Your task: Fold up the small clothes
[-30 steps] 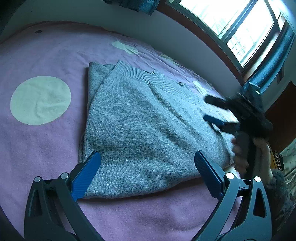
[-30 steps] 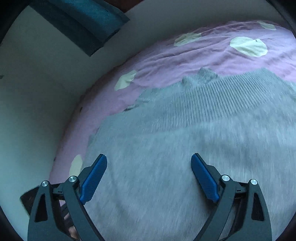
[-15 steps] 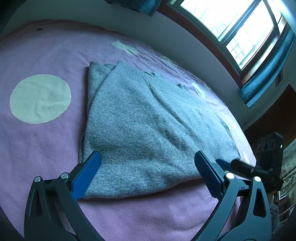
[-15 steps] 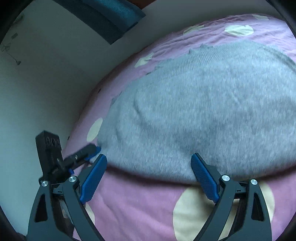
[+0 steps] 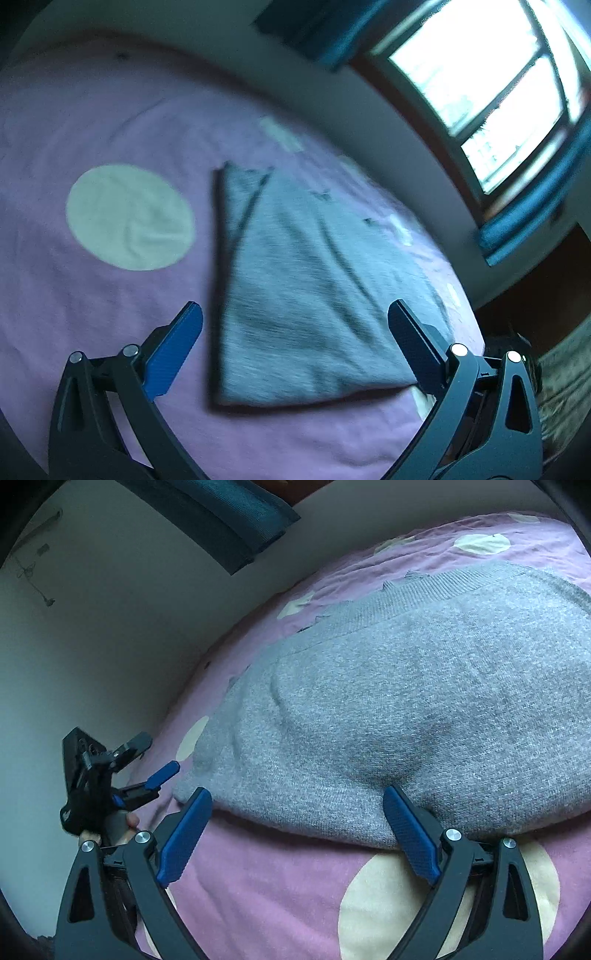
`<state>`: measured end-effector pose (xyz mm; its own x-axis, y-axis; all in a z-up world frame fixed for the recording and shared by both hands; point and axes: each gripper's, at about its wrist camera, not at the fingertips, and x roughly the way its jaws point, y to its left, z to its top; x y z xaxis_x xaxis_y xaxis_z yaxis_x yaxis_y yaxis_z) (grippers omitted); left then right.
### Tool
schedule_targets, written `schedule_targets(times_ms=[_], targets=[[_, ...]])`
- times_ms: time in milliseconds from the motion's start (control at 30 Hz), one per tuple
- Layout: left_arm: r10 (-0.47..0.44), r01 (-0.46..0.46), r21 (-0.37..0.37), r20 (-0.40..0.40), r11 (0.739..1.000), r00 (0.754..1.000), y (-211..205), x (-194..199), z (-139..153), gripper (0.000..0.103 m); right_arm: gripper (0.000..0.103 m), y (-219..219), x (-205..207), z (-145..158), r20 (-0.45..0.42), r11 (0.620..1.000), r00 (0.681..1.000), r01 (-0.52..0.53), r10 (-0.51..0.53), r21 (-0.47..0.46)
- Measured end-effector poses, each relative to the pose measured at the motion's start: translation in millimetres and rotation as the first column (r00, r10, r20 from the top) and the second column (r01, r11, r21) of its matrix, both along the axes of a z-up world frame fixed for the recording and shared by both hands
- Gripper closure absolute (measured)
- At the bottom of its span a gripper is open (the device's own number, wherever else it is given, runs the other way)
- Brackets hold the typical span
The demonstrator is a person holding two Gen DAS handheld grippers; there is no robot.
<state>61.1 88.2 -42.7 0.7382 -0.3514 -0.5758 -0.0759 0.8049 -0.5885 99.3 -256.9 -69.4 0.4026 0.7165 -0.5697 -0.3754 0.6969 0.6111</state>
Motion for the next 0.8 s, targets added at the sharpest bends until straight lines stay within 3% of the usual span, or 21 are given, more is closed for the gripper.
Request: schedule_targets(times_ms=[133, 300, 367, 533, 767, 800], targets=[[-0.056, 0.049, -0.110, -0.066, 0.993, 0.996, 14, 20, -15, 0.003, 0.009, 0, -5, 1, 0.003, 1.000, 1.000, -0.001, 0.001, -0.004], [-0.089, 0.079, -0.145, -0.059, 0.986, 0.994, 11, 43, -18, 0.007, 0.008, 1, -1, 1, 0.002, 1.000, 1.000, 0.000, 0.000, 0.003], [-0.088, 0.077, -0.146, -0.075, 0.986, 0.993, 8, 55, -23, 0.026, 0.008, 0, -1, 1, 0.002, 1.000, 1.000, 0.001, -0.001, 0.004], [-0.096, 0.088, -0.104, -0.074, 0.991, 0.993, 3, 71, -26, 0.036, 0.008, -1, 0, 0, 0.002, 1.000, 1.000, 0.000, 0.000, 0.011], [-0.129, 0.114, -0.155, -0.093, 0.981, 0.987, -1, 82, -39, 0.085, 0.007, 0, -2, 1, 0.004, 1.000, 1.000, -0.002, 0.002, 0.014], [-0.128, 0.111, -0.163, -0.097, 0.980, 0.987, 0, 83, -39, 0.088, 0.007, 0, -2, 1, 0.003, 1.000, 1.000, -0.003, 0.002, 0.014]])
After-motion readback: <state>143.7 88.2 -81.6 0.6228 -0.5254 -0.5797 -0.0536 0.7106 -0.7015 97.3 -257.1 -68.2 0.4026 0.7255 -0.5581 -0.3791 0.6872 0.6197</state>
